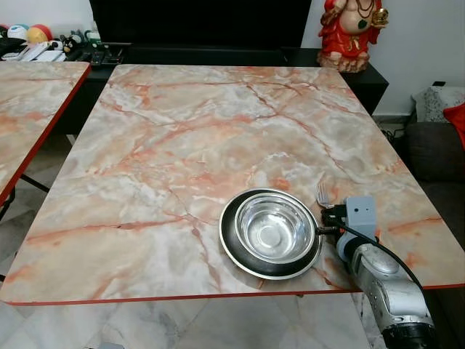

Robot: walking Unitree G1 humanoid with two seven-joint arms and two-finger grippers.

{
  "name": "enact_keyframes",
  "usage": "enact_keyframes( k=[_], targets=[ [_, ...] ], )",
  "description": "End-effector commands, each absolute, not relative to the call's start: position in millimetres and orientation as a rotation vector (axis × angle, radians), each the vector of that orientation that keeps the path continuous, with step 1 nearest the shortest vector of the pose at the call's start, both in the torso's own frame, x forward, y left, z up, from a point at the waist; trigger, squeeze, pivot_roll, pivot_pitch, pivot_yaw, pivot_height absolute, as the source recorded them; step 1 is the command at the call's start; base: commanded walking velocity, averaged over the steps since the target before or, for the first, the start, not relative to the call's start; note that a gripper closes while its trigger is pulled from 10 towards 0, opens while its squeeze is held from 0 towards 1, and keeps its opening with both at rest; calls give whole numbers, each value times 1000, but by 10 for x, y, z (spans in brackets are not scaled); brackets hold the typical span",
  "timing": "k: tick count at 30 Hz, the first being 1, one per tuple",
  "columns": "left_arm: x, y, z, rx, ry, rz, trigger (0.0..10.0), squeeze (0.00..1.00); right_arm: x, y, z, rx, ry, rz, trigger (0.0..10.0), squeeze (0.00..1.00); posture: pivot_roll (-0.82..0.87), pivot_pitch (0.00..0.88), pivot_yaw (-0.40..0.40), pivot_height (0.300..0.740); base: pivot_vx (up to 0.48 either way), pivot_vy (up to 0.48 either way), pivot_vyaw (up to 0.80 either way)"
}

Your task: Setting the table

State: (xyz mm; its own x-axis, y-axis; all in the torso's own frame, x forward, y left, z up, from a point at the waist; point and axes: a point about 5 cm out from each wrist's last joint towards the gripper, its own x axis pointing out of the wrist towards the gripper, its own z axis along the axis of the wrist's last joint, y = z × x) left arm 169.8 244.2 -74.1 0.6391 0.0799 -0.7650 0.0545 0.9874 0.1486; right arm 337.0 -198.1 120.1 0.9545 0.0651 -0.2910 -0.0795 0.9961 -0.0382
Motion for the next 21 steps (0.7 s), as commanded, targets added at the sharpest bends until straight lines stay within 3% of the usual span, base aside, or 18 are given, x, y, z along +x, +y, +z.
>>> enact_keyframes(
  k=[1,5,6,7,8,10,11,18,19,20,21],
  targets=[
    [1595,2468,-785,173,924,11,10000,0,3374,-2003,1195,-54,298,70,10000,0,18,177,-26,740,0,0,0],
    [1599,2463,-785,173,923,10,10000,0,3374,-2017,1194,-54,299,66,10000,0,18,176,-27,740,0,0,0],
    [1601,2461,-785,173,922,10,10000,0,3374,-2017,1194,-53,299,66,10000,106,18,176,-27,740,0,0,0],
    [1603,2460,-784,172,922,10,10000,0,3374,-2018,1194,-53,299,66,10000,106,17,176,-27,740,0,0,0],
    [1608,2457,-783,172,920,10,10000,0,3375,-2015,1196,-51,298,68,10000,188,17,176,-27,740,0,0,0],
    [1609,2457,-783,172,920,10,10000,0,3376,-2013,1196,-50,298,68,10000,220,17,176,-27,740,0,0,0],
    [1610,2455,-783,171,920,9,10000,0,3377,-2013,1197,-49,298,68,10000,286,18,175,-28,740,0,0,0],
    [1609,2463,-781,172,920,11,10000,0,3378,-2003,1196,-47,300,68,10000,173,19,177,-27,740,0,0,0],
    [1608,2464,-781,173,920,11,10000,0,3379,-2002,1196,-48,300,68,10000,102,19,177,-27,740,0,0,0],
    [1607,2464,-781,173,921,10,10000,0,3379,-2002,1196,-48,300,68,10000,102,19,177,-27,740,0,0,0],
    [1606,2465,-782,173,921,10,10000,0,3379,-2001,1195,-48,301,67,10000,0,19,177,-27,740,0,0,0]
  ],
)
